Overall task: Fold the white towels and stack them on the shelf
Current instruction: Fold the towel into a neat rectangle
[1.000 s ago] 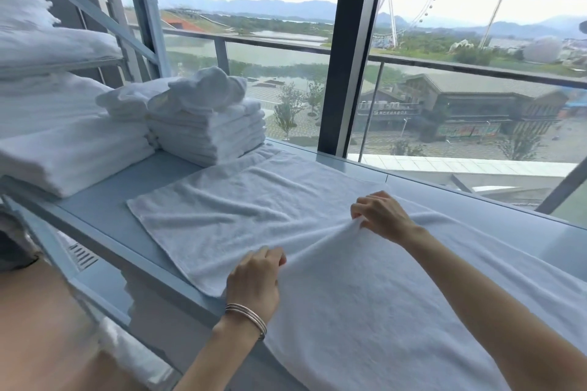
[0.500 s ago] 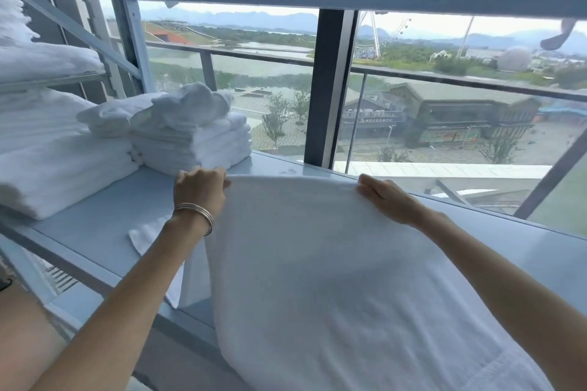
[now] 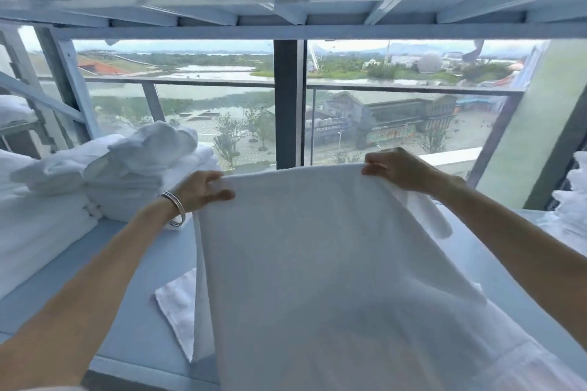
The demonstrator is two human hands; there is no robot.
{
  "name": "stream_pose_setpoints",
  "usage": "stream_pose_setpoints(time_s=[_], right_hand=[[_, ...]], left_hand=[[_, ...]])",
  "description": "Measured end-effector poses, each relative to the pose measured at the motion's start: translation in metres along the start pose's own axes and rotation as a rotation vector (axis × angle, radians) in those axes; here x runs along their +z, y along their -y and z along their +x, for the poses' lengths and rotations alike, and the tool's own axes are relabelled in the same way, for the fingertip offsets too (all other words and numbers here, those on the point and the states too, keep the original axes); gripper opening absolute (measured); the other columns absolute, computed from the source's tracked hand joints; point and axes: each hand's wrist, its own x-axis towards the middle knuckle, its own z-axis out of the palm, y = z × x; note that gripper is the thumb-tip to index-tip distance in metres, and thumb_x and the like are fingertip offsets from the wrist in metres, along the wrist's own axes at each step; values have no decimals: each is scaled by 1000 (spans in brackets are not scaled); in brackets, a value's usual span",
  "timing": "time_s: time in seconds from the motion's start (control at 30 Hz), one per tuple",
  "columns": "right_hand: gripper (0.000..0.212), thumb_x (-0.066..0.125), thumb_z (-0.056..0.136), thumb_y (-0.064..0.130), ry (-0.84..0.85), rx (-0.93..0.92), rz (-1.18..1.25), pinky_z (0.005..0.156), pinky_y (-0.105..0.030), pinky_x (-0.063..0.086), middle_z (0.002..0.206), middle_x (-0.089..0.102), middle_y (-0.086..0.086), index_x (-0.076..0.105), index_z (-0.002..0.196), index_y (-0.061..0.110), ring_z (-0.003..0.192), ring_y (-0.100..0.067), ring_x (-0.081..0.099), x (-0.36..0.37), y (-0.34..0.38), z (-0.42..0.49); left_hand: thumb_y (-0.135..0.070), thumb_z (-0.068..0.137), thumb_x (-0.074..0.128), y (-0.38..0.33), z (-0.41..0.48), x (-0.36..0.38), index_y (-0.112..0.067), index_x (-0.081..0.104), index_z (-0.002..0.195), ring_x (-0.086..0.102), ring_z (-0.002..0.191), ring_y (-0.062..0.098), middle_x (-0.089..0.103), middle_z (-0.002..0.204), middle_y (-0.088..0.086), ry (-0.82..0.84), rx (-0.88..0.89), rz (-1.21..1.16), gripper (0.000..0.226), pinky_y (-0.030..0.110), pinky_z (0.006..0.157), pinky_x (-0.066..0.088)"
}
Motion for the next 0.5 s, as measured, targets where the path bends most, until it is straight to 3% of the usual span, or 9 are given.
stream_pose_setpoints(time_s=[0.03, 0.1, 0.17, 0.23, 0.3, 0.37, 0.5], right_hand=[[27, 60, 89, 19, -19, 14, -37, 56, -26, 27, 61, 50, -5, 49, 66, 10, 58, -20, 45, 3, 1, 2], [19, 64, 86, 23, 10, 93, -27, 61, -28, 33, 72, 58, -7, 59, 77, 7, 66, -21, 51, 6, 3, 4], [13, 72, 79, 25, 65, 154, 98, 63, -23, 39, 80, 62, -3, 61, 77, 18, 68, -10, 54, 9, 7, 0], [23, 80, 70, 23, 135, 197, 170, 67, -20, 44, 86, 63, 0, 58, 77, 28, 69, -2, 55, 14, 15, -5], [33, 84, 63, 23, 243, 247, 86, 72, -24, 45, 89, 61, 7, 57, 81, 31, 76, -4, 56, 21, 21, -9], [37, 85, 60, 23, 314, 282, -20, 67, -25, 43, 81, 57, 11, 53, 75, 33, 72, -5, 52, 28, 23, -11], [34, 85, 59, 24, 117, 325, -150, 59, -29, 35, 59, 49, 12, 51, 61, 31, 62, -15, 46, 34, 22, -10]], left_hand=[[-62, 54, 77, 3, 4, -3, -13, 66, 97, 47, 76, 12, 60, 85, -1, 14, 29, -12, 66, 16, 64, 32], [-63, 43, 76, 12, 11, -7, -31, 60, 59, 40, 60, 10, 48, 58, -14, -4, 89, 79, 39, 18, 56, 29], [-57, 47, 78, 25, 16, -11, -34, 50, 45, 36, 55, 17, 33, 45, -11, -55, 95, 208, 37, 26, 54, 29], [-43, 62, 82, 35, 19, -13, -34, 49, 47, 49, 64, 25, 39, 50, -5, -159, 66, 331, 36, 28, 59, 36], [-37, 74, 75, 40, 21, -14, -29, 53, 52, 58, 80, 31, 53, 66, 3, -231, 53, 427, 32, 31, 66, 40], [-36, 83, 66, 40, 23, -20, -23, 66, 76, 59, 92, 34, 63, 88, 10, -237, 51, 530, 15, 33, 74, 43], [-32, 92, 54, 37, 27, -31, -17, 66, 99, 58, 95, 35, 64, 101, 13, -201, 66, 626, 20, 34, 76, 43]])
